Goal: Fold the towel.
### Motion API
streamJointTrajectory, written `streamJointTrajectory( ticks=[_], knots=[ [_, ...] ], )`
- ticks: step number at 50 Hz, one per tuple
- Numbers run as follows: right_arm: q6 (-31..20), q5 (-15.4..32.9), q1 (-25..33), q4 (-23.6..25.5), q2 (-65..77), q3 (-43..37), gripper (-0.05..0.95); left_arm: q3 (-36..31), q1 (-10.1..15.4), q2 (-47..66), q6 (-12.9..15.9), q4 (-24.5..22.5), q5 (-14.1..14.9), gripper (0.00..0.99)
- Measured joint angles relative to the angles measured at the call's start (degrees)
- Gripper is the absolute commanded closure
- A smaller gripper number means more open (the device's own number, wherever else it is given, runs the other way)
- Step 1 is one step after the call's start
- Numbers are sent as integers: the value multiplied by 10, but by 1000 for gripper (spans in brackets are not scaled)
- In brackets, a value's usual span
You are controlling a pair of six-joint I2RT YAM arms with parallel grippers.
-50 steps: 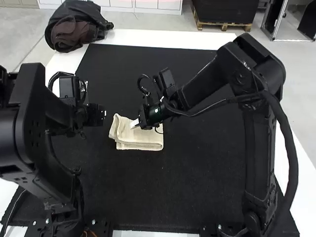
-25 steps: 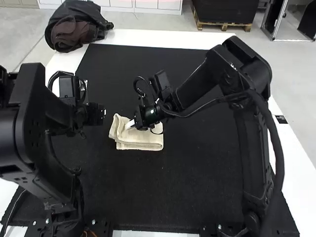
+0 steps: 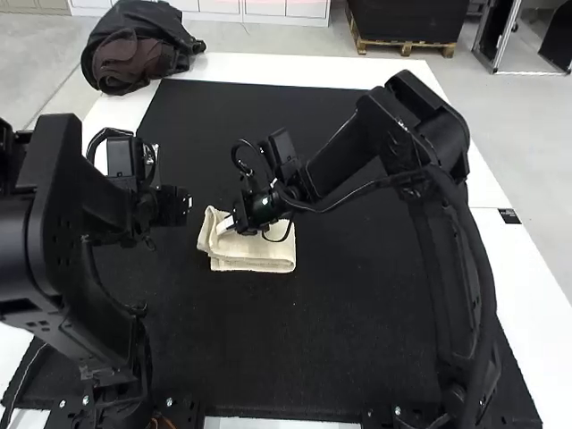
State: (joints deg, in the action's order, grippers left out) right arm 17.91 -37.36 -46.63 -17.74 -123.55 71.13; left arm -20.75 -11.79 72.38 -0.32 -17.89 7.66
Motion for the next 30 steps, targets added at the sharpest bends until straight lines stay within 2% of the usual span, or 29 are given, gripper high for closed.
streamJointTrajectory(
  ticks=[30],
  knots=[
    [5, -19, -5, -80, -82, 11, 926, 0, 0, 0, 0, -11, 0, 28]
  ],
)
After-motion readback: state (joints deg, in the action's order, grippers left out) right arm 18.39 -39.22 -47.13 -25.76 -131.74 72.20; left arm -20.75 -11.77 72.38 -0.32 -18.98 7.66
